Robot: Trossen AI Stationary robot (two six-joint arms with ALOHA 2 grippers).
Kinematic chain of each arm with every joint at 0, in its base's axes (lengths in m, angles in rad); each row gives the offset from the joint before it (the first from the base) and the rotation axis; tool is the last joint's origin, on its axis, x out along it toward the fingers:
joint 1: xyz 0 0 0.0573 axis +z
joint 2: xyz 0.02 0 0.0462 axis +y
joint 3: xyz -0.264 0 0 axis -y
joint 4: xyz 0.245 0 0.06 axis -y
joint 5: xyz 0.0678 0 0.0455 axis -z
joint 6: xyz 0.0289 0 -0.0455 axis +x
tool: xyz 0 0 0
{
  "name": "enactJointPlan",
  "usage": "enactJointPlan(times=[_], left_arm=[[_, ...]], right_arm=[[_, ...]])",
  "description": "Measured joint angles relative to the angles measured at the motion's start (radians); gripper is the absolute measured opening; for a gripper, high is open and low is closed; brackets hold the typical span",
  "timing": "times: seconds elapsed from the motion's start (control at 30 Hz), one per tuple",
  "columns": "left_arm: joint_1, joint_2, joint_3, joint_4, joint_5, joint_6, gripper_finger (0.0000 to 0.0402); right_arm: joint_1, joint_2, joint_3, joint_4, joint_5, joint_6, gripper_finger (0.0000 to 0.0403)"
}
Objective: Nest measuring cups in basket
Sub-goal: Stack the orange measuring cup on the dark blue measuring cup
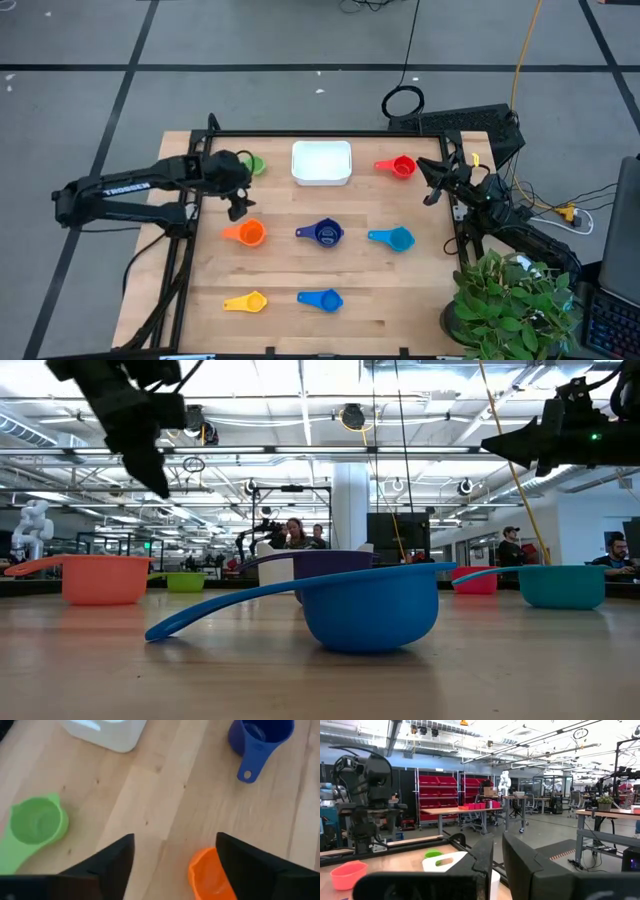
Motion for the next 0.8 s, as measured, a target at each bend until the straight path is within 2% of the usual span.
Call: enactJointPlan(times=[0.13, 0.27, 0.37, 0.47, 0.63, 0.8], left_arm=[[-0.04, 0.097, 0.129, -0.111, -0.061, 0.033, 0.0305], [-0.075, 0.186, 0.23, -0.308, -0.086, 0.009, 0.0288], [-0.118, 0.224, 0.24, -0.451, -0.086, -0.064, 0.027], [-0.187, 0.244, 0.219, -0.514, -0.083, -0.173, 0.0256], [-0.305, 0.251, 0.177, -0.497, -0.084, -0.322, 0.0261], [-0.384, 0.251, 0.107, -0.41, -0.084, -0.392, 0.0315]], right_arm=[[0.0, 0.0, 0.0, 0.0, 0.0, 0.0, 0.0034], [0.0, 0.0, 0.0, 0.0, 0.0, 0.0, 0.0034], [0.0, 0.0, 0.0, 0.0, 0.0, 0.0, 0.0034], [0.0, 0.0, 0.0, 0.0, 0.0, 0.0, 0.0034], [0.0, 0.0, 0.0, 0.0, 0.0, 0.0, 0.0034], [0.0, 0.0, 0.0, 0.0, 0.0, 0.0, 0.0034]])
